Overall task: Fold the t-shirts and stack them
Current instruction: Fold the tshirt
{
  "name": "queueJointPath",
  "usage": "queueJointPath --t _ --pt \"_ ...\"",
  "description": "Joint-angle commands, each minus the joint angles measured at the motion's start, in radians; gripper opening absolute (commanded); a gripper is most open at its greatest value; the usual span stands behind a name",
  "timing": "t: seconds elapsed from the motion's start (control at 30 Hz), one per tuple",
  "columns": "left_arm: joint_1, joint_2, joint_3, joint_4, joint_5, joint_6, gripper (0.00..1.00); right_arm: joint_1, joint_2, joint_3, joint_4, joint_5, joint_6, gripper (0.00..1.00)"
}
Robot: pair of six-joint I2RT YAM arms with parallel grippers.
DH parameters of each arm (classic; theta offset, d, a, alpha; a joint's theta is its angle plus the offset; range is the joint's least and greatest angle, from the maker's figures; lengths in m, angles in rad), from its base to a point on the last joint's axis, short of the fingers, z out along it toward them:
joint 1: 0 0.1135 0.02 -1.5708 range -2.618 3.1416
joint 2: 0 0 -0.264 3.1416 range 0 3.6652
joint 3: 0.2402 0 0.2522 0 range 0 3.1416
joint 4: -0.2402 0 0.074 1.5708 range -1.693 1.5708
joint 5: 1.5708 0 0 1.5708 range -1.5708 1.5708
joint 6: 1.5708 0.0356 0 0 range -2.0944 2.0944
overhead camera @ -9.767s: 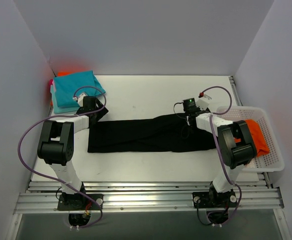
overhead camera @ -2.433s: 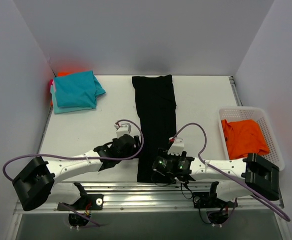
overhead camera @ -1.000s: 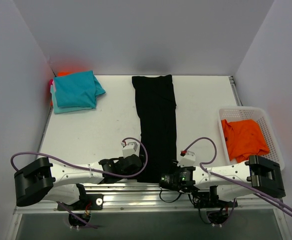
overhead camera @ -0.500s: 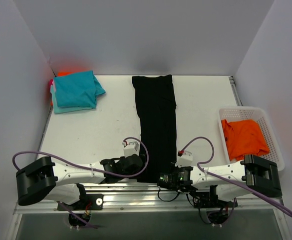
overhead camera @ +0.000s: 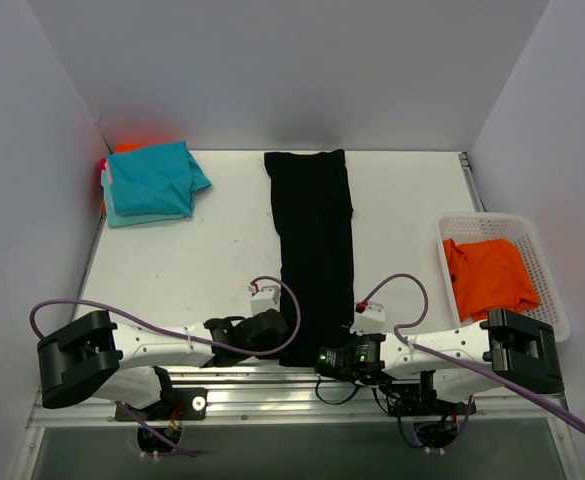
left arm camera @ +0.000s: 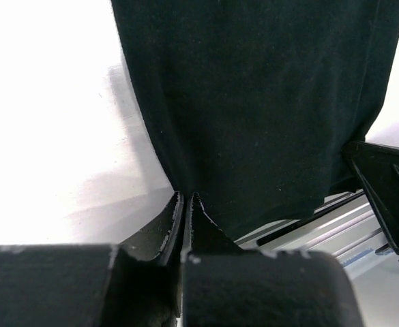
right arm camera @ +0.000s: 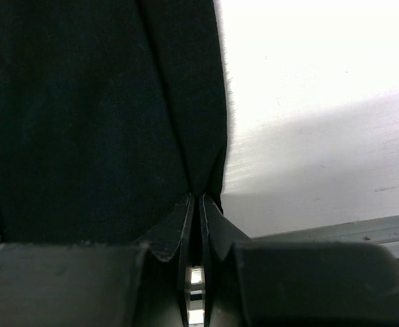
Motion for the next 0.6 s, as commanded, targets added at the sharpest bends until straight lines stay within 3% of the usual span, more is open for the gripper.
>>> queueJointPath --t 0.0,0.2,0.57 --pt "-0.008 -0.041 0.014 -0.013 0.006 0.006 0.02 0.019 -0.002 0.025 -0.098 0.014 0.047 0.0" --pt "-0.028 -0.245 0.079 -0.275 -0.048 0.003 0.02 0.123 -0.021 0.134 -0.277 0.038 0.131 0.0" --pt "-0.026 -0.437 0.143 -0.453 -0.152 -0.017 0.02 0.157 0.004 0.297 -0.437 0.159 0.137 0.0"
